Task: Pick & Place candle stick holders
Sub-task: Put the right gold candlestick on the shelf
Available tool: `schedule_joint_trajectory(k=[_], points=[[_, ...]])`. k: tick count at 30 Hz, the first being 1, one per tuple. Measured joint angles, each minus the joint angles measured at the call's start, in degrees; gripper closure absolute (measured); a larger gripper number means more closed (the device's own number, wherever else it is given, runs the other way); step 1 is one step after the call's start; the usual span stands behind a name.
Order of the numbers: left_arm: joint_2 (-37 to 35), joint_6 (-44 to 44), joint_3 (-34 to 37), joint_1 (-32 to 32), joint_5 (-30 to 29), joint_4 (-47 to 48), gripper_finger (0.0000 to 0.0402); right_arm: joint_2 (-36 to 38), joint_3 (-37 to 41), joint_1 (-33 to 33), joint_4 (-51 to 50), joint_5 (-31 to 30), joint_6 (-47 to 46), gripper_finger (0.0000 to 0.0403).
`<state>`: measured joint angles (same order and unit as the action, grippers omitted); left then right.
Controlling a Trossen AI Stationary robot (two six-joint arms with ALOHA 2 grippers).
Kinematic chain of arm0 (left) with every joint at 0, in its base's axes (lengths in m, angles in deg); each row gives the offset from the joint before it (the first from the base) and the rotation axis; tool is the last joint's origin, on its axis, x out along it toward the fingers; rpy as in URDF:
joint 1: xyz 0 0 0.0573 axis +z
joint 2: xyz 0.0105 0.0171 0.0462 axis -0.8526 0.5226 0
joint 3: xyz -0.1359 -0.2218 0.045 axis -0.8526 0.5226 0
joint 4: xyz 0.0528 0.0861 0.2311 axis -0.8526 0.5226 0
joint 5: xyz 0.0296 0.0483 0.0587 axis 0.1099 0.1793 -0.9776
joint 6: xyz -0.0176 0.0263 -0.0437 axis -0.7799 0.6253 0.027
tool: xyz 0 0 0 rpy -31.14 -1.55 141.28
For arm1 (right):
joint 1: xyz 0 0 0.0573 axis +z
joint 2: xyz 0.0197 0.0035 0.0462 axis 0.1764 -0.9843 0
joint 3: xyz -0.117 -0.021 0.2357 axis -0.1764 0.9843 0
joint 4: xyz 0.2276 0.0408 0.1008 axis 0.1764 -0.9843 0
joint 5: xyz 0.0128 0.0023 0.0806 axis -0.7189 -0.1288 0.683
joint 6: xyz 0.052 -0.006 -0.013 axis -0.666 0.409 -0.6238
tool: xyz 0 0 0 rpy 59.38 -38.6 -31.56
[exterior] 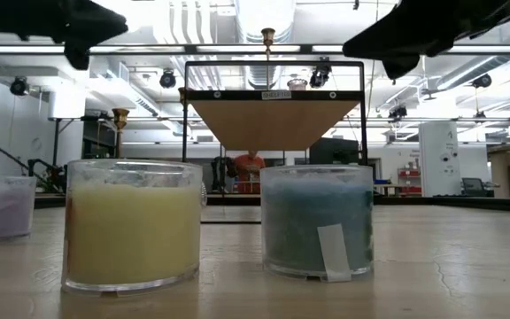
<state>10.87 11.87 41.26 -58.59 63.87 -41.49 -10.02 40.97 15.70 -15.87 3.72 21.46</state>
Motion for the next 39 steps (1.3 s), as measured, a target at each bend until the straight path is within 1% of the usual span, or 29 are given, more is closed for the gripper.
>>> schedule_joint_trajectory(k=[5, 9, 12, 17, 19, 23, 27, 30, 35, 39], points=[[11.6, 7.0, -10.7, 0.0, -4.0, 8.7, 0.0248, 0.0, 0.6, 0.0, 2.2, 0.0, -1.2, 0.0394], [20.6, 12.1, -21.3, 0.5, -8.5, 19.0, 0.0217, 0.0, 0.7, 0.0, 2.3, 0.2, -3.3, 0.0394], [26.3, 17.9, -27.8, 1.3, -13.1, 24.3, 0.0203, 0.0, 0.7, 0.0, 2.3, 0.4, -3.8, 0.0394], [32.4, 27.5, -35.4, 3.7, -13.8, 29.2, 0.02, 0.0, 0.8, 0.0, 2.3, 0.4, -3.3, 0.0394], [34.5, 29.9, -36.7, 5.2, -13.8, 30.9, 0.02, 0.0, 0.8, 0.0, 2.3, 0.4, -3.2, 0.0394], [37.1, 34.3, -37.8, 8.8, -13.2, 31.0, 0.02, 0.0, 0.8, 0.0, 2.3, 0.4, -3.2, 0.0394], [39.7, 35.1, -37.8, 12.4, -9.2, 32.5, 0.02, 0.0, 0.8, 0.0, 2.3, 0.5, -3.1, 0.0394], [41.6, 36.3, -37.7, 13.9, -7.7, 34.8, 0.02, 0.0, 0.8, 0.0, 2.3, 0.5, -2.8, 0.0394], [44.9, 38.8, -37.7, 15.5, -9.2, 34.6, 0.02, 0.0, 0.8, 0.0, 3.8, 0.5, -0.4, 0.0394], [46.2, 39.3, -38.1, 16.5, -11.4, 34.4, 0.02, 0.0, 0.8, 0.0, 4.6, 0.5, 0.5, 0.0394]])
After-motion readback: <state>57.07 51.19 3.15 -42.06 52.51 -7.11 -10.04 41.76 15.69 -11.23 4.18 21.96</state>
